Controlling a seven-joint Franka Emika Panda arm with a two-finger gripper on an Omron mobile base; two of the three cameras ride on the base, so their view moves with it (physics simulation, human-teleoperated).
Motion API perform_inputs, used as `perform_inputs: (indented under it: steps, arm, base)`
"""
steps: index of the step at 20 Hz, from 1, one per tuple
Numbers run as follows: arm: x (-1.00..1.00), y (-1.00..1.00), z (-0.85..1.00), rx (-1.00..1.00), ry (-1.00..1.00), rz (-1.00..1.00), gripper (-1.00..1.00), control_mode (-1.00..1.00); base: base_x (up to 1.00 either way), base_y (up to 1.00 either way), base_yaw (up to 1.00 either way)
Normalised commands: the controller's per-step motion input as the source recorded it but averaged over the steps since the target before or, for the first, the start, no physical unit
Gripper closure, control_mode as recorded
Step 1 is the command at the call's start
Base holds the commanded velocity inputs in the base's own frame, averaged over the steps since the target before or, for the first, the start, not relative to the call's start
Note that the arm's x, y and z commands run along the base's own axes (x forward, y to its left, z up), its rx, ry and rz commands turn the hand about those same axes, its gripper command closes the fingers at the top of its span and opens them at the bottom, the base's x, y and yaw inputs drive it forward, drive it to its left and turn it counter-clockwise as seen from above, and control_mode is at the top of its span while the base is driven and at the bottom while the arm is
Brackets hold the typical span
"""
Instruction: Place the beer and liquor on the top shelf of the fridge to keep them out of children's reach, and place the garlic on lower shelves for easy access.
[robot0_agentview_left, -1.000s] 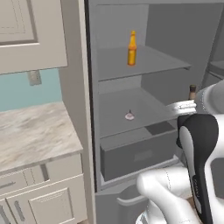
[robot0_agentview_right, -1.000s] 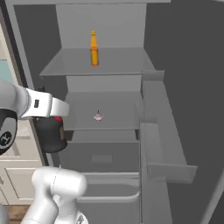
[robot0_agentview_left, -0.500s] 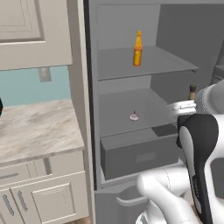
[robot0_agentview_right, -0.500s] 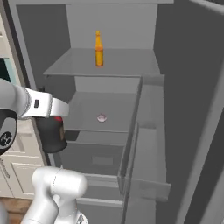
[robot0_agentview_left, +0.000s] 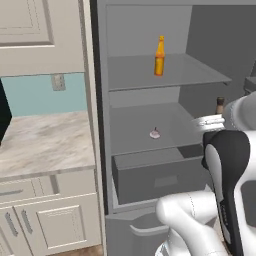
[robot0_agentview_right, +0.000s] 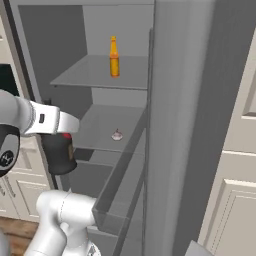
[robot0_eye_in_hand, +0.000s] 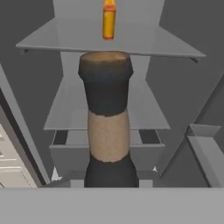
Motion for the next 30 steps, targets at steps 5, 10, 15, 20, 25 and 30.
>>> perform_inputs:
  steps: [5,10,15,20,25,30]
  arm:
    - [0.17,-0.20,0.02,0.04,-0.12,0.14,1.00,-1.00]
    - [0.19,0.00,0.21,0.01,-0.22,0.09,1.00,-1.00]
    - [0.25,0.00,0.50,0.00,-0.10,0.01,1.00,-1.00]
    - [0.24,0.00,0.57,0.00,0.00,-0.09,1.00,-1.00]
    - [0.29,-0.03,0.28,0.00,-0.01,-0.19,1.00,-1.00]
    - [0.48,-0.19,0.17,0.01,-0.04,-0.15,1.00,-1.00]
  base:
    - [0.00,0.00,0.00]
    - [0.00,0.00,0.00]
    - [0.00,0.00,0.00]
    - [0.00,0.00,0.00]
    - [0.00,0.00,0.00]
    - [0.00,0.00,0.00]
